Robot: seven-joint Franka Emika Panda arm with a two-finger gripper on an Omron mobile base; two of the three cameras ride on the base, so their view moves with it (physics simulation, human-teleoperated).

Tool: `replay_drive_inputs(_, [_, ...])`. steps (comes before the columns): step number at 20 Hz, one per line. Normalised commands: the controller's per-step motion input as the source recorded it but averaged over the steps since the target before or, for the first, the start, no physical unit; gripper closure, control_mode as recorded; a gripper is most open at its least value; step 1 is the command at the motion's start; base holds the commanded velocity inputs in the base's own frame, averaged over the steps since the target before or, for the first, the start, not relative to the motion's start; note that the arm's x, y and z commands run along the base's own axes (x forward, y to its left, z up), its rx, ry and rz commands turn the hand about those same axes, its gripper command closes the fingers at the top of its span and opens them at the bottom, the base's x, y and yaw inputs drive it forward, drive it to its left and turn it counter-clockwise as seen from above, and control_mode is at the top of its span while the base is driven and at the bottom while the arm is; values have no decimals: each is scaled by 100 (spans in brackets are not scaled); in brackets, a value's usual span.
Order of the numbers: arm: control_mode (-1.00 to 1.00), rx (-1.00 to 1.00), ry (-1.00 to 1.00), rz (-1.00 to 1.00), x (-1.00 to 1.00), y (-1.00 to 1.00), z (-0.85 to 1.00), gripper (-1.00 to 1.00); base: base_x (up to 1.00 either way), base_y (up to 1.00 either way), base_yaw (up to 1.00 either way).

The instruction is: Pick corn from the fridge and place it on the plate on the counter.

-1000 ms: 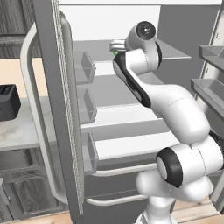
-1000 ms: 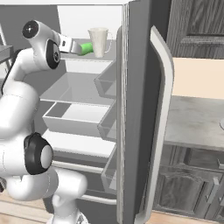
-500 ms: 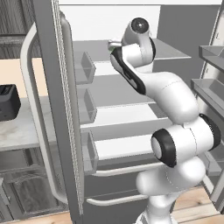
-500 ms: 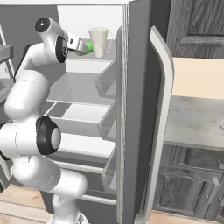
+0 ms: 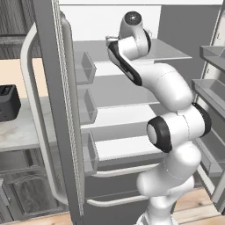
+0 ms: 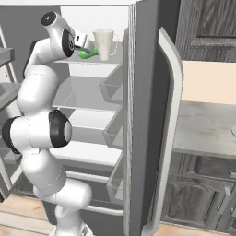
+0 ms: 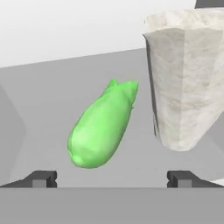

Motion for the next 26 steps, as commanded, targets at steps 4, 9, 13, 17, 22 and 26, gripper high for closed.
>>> replay_drive_inputs(4, [-100, 0, 0, -4, 29, 11, -2, -100, 0, 0, 0])
replay_drive_inputs(9, [-100, 0, 0, -1, 13, 5, -16, -100, 0, 0, 0])
replay_drive_inputs(13, [-100, 0, 0, 0, 0, 0, -35, -100, 0, 0, 0])
replay_drive_inputs(17, [-100, 0, 0, 0, 4, 0, -33, -100, 0, 0, 0])
replay_drive_inputs(22, [-100, 0, -1, 0, 17, 0, -22, -100, 0, 0, 0])
replay_drive_inputs(26, [-100, 0, -2, 0, 26, 0, -5, -100, 0, 0, 0])
